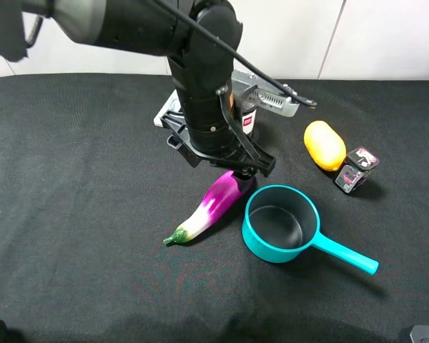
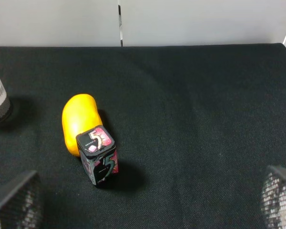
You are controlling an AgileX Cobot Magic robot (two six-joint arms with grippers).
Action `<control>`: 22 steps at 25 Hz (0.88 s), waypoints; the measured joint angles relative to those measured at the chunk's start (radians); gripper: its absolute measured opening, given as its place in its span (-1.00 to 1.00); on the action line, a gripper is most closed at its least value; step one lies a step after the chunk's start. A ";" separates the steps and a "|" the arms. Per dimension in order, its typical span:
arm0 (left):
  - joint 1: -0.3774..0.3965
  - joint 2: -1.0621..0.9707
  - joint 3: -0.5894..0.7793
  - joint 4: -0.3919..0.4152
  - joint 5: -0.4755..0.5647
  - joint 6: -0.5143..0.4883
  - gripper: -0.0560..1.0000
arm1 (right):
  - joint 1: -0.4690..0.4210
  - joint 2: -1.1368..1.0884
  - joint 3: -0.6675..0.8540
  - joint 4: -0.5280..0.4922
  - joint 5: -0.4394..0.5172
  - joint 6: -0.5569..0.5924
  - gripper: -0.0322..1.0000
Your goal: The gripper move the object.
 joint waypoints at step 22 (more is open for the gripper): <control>0.000 -0.212 -0.002 0.001 0.156 0.139 0.98 | 0.000 0.000 0.000 0.000 0.000 0.000 0.41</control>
